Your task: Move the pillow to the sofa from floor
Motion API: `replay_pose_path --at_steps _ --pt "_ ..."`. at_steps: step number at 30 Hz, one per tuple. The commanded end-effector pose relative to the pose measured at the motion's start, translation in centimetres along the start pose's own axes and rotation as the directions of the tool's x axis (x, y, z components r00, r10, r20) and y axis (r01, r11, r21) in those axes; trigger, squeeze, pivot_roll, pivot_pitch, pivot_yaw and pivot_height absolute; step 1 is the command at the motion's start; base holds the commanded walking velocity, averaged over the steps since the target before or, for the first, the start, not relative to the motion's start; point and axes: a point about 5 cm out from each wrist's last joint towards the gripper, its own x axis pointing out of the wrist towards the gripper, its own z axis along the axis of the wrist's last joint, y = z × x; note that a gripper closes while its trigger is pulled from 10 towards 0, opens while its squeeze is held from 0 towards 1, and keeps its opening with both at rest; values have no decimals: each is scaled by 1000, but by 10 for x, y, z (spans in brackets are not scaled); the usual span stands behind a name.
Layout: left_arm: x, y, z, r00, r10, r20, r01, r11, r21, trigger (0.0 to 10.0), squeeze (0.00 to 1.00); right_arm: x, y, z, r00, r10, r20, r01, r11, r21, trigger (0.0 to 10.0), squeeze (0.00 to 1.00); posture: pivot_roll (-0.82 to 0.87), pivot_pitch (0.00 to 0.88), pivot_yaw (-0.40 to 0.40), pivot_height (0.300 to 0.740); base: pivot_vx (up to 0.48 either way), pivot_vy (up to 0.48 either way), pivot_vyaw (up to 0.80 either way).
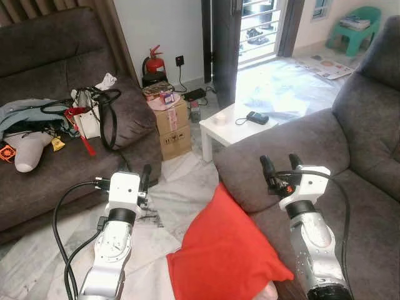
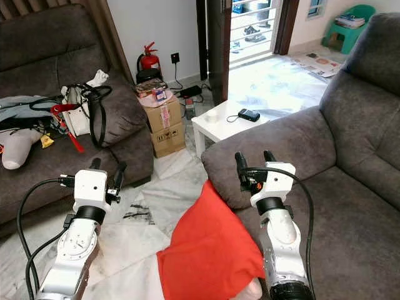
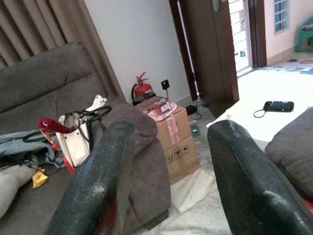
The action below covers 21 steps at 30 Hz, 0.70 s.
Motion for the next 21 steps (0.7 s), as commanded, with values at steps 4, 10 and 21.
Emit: replay_pose_path --at_steps 4,10,21 --pt "0 0 -5 1000 -1 -29 1 1000 5 10000 0 1 2 -1 1000 4 -7 -4 1000 -12 10000 0 -80 45 66 670 0 0 0" --pt "-1 0 -6 999 -1 -33 1 1000 3 10000 0 2 1 0 1000 4 -8 -4 1000 -15 10000 0 -82 50 64 670 0 0 0" --pt "-2 -1 -8 999 -6 -41 6 1000 1 10000 0 3 2 -1 1000 9 -14 -9 1000 -9 10000 0 -81 54 62 670 0 0 0"
